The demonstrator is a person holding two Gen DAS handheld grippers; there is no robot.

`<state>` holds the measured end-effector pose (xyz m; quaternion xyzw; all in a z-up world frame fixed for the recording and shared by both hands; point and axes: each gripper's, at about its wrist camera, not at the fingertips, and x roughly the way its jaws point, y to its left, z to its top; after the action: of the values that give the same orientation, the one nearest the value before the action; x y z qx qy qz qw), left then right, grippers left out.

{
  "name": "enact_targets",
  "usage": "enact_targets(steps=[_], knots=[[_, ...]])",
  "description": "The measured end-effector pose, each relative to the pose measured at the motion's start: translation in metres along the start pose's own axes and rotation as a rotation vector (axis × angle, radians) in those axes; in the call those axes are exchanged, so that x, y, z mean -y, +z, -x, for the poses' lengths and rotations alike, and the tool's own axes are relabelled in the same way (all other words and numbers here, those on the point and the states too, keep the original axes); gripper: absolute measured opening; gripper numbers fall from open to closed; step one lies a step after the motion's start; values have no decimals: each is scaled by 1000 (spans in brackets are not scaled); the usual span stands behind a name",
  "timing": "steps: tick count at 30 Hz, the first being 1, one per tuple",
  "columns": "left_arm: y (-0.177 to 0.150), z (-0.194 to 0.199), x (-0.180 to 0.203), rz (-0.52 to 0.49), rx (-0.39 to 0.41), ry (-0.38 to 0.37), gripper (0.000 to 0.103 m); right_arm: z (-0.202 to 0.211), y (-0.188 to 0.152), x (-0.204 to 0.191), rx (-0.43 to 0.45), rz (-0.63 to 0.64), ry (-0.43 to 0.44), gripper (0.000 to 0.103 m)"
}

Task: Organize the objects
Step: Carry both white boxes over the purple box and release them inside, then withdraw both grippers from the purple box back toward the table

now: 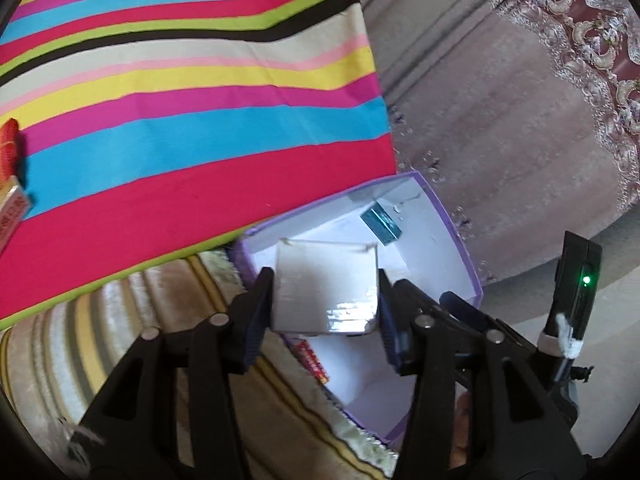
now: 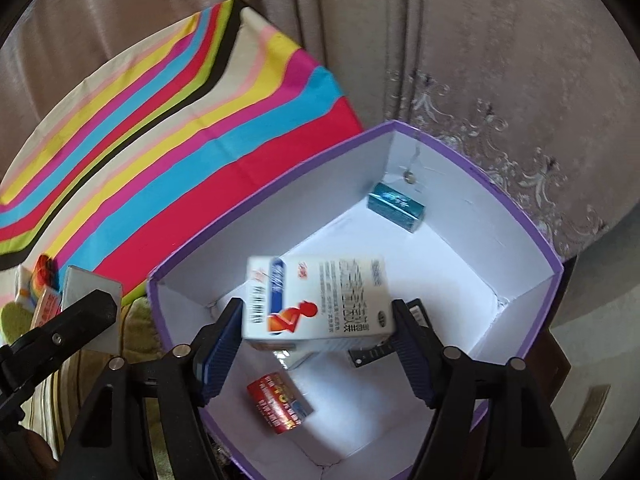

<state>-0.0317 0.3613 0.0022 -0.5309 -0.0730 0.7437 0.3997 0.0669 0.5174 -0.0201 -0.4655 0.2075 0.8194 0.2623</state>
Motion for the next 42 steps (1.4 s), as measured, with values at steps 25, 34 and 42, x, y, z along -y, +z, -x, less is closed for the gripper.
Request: enact_targets(steps=[25, 34, 42], knots=[[-17, 45, -50, 163, 88, 77, 67, 10, -8, -45, -20, 109, 108, 84], [-40, 92, -91, 270, 167, 135, 67, 15, -18, -82, -21, 249, 112, 84], [-66, 139, -132, 384, 242, 163, 67, 18, -25, -107, -28, 339, 124, 84]])
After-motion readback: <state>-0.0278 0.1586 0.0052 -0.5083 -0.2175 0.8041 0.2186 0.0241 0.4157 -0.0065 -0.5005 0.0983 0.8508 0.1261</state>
